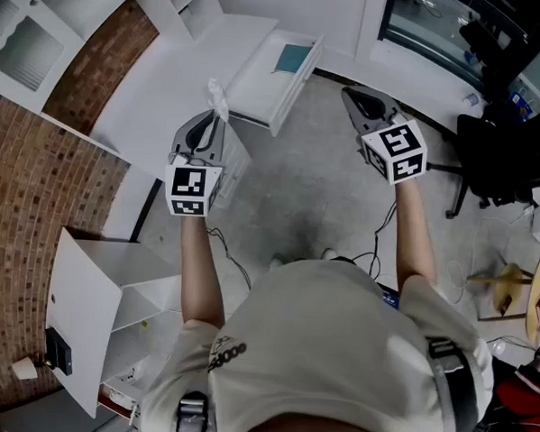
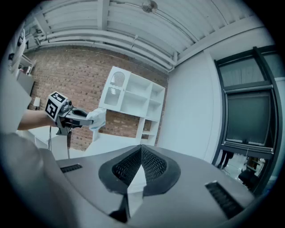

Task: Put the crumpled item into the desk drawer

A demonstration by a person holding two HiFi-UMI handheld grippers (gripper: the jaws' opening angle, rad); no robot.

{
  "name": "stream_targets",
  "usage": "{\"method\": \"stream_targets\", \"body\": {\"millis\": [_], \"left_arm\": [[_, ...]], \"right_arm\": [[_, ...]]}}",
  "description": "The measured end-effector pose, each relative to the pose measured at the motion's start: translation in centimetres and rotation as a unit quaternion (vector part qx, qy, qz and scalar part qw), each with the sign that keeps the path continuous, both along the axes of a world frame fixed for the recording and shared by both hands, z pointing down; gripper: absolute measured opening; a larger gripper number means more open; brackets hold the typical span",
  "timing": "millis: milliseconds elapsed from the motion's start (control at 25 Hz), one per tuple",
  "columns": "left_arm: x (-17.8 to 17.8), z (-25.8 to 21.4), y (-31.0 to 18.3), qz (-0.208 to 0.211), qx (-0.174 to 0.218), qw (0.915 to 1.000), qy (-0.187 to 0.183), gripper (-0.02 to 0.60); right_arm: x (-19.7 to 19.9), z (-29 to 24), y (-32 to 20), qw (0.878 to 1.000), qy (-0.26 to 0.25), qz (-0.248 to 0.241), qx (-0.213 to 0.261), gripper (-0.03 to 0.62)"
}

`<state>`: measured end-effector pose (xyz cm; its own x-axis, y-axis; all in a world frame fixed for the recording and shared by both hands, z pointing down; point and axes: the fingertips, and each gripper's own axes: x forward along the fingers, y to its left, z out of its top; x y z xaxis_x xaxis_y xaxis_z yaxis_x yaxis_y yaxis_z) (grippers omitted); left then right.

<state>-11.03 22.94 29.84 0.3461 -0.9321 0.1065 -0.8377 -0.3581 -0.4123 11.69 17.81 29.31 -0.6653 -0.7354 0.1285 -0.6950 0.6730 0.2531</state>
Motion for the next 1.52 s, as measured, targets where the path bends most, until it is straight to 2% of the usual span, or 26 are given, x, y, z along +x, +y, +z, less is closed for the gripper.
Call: {"method": "stream_targets", "body": {"millis": [160,400,520,680,800,1080,1320,1520], "left_arm": [[1.7,0.4,-1.4,-0.007,-0.002,1.0,-0.001,0.043],[5.2,1.5,-2.9,-0.032,-0.022,0.9993,-0.002,0.043],[7.0,1.4,-3.7,-0.031,-0.011,0.9994,0.004,0.043],[8.0,2.3,-4.7,-0.036,-0.015,0.9992,0.007,0.043],[8.3,2.6,-5.9,-0.04,-0.019,0.999,0.007,0.044],[5.4,3.1,-10.8,-0.033,-0.019,0.9992,0.011,0.043],[2.2,3.4,-19.5,-0.028,-0.011,0.9992,0.025,0.043],[-0.4,2.6,-27.0,-0.011,-0.01,0.9997,0.019,0.044]], "right_arm": [[1.5,0.3,-1.5,1.0,-0.016,-0.015,-0.003,0.006],[5.7,0.9,-3.7,1.0,-0.001,-0.018,0.009,0.006],[7.2,1.1,-5.1,1.0,0.01,-0.026,0.007,0.006],[8.1,1.0,-6.6,1.0,0.006,-0.027,0.013,0.006],[8.5,1.6,-7.9,1.0,0.001,-0.025,-0.004,0.006],[5.6,2.3,-12.4,1.0,0.002,-0.022,-0.01,0.006],[4.0,2.4,-19.2,1.0,0.0,-0.006,-0.017,0.006],[0.9,1.6,-25.6,1.0,0.022,-0.002,-0.019,0.006]]}}
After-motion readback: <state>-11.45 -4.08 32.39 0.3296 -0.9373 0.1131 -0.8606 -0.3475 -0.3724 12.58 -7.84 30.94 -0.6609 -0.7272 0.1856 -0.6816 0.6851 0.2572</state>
